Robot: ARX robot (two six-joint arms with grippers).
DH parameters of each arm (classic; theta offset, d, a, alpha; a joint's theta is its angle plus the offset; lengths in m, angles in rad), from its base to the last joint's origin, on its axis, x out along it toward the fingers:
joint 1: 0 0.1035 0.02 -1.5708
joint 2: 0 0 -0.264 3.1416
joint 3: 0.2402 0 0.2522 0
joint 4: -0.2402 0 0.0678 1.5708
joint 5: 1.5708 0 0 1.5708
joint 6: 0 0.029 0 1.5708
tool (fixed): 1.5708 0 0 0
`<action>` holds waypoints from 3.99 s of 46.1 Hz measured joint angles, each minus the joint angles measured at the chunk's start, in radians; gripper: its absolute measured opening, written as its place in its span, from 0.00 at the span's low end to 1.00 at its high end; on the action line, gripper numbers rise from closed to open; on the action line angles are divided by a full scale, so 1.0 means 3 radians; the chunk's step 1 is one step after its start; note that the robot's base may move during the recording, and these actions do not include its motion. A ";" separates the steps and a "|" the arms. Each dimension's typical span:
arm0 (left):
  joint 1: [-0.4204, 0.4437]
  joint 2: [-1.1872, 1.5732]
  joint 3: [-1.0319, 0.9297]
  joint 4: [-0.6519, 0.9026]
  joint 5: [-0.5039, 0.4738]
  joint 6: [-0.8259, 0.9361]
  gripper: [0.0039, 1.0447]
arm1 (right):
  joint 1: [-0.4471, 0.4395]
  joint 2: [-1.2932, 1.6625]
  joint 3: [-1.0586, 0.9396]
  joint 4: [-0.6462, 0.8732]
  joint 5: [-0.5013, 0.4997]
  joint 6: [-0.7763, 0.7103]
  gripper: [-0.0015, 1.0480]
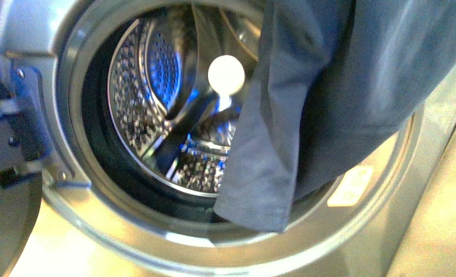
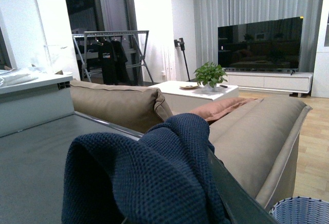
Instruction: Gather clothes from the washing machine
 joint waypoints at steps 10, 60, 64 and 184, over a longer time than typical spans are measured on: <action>0.0001 0.0000 0.0000 0.0000 -0.0001 0.0000 0.07 | 0.0000 0.0000 0.0000 0.0000 -0.0001 0.0000 0.92; 0.0000 0.0000 0.0000 0.0000 -0.0001 0.0000 0.07 | 0.0114 0.2992 0.2515 0.1755 -0.2167 0.1063 0.92; 0.0000 0.0000 0.0000 0.0000 -0.0001 0.0000 0.07 | 0.0214 0.3159 0.2667 0.1746 -0.2093 0.0993 0.92; 0.0001 0.0000 0.0000 0.0000 -0.0023 0.0034 0.07 | 0.2036 0.4681 0.4471 0.1462 -0.0080 0.1203 0.92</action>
